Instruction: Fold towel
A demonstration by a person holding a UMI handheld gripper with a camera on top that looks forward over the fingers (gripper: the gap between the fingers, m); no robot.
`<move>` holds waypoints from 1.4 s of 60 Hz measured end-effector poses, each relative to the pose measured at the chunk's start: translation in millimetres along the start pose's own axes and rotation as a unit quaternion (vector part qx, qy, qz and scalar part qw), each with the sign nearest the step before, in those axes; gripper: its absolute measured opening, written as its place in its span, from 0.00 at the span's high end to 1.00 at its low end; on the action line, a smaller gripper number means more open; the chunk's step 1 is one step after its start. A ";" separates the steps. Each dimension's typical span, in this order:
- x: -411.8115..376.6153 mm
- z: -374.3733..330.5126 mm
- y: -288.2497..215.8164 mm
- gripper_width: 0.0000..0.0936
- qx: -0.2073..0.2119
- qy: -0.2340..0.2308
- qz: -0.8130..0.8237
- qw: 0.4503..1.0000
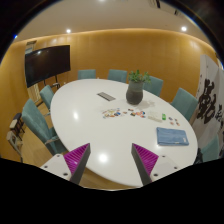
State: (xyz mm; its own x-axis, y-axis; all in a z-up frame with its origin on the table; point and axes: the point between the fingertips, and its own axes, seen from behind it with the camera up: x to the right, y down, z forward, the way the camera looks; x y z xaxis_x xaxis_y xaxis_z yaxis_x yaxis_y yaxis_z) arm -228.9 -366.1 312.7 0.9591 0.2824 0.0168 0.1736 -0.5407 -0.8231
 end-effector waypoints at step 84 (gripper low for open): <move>399.8 438.7 96.2 0.92 -0.053 0.127 0.008 0.991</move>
State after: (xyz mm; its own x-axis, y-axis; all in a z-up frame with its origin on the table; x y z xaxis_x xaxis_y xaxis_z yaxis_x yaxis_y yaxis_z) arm 73.3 42.5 -8.8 0.9848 0.0730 0.1574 0.1680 -0.6273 -0.7604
